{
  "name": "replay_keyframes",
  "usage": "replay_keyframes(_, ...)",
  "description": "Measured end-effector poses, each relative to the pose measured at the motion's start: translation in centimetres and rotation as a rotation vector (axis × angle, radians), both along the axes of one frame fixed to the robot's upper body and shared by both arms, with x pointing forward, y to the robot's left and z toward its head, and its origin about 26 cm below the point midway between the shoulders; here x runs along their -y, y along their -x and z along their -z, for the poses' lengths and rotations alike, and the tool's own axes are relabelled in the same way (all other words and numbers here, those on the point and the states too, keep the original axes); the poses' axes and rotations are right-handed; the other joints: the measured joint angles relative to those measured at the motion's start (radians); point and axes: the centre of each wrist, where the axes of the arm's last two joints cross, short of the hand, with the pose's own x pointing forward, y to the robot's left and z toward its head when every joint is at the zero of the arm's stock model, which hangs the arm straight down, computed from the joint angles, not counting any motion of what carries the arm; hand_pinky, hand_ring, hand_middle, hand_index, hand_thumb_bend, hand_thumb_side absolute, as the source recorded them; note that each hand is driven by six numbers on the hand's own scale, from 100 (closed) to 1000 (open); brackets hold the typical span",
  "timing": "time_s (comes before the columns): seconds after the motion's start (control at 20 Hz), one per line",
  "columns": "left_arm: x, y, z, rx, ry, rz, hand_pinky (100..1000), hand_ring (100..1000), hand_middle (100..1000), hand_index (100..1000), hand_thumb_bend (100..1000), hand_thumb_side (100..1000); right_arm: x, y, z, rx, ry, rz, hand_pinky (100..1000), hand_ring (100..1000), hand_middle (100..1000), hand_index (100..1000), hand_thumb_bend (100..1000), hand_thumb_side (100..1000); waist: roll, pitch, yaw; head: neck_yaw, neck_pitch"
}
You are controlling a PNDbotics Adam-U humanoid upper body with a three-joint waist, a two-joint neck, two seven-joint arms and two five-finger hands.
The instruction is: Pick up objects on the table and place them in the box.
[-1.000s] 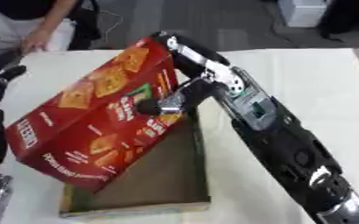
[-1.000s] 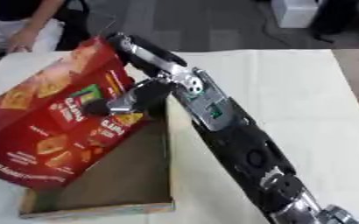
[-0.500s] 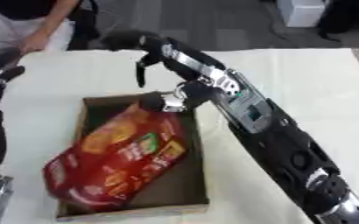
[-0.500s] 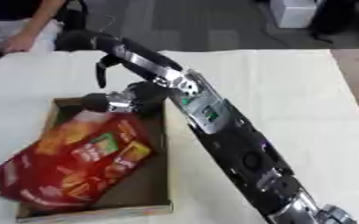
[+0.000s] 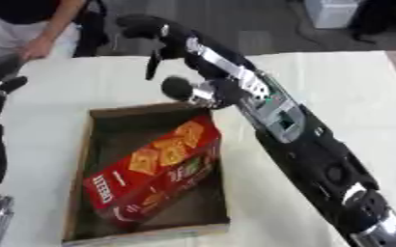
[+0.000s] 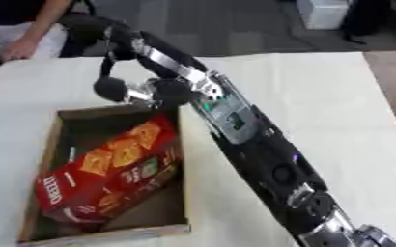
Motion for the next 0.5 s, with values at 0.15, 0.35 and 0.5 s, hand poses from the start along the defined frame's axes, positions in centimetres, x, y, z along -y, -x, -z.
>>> replay_keyframes(0.15, -0.1, 0.1, 0.1, -0.002, 0.001, -0.005, 794, 875, 930, 923, 100, 1000, 1.5, -0.1, -1.2, 0.029, -0.133, 0.019, 346, 772, 795, 853, 100, 755, 0.001, 0.000, -0.008, 0.001, 0.000)
replay_keyframes(0.35, -0.1, 0.1, 0.1, -0.002, 0.002, -0.007, 794, 876, 930, 923, 100, 1000, 3.7, 0.4, -2.7, 0.007, -0.344, 0.109, 391, 805, 820, 847, 100, 761, 0.005, 0.000, -0.022, 0.011, 0.002)
replay_keyframes(0.5, -0.1, 0.1, 0.1, -0.002, 0.003, -0.008, 795, 877, 931, 924, 100, 1000, 5.3, 1.1, -3.9, 0.015, -0.446, 0.179, 436, 835, 842, 868, 100, 781, 0.007, -0.003, -0.040, 0.021, 0.003)
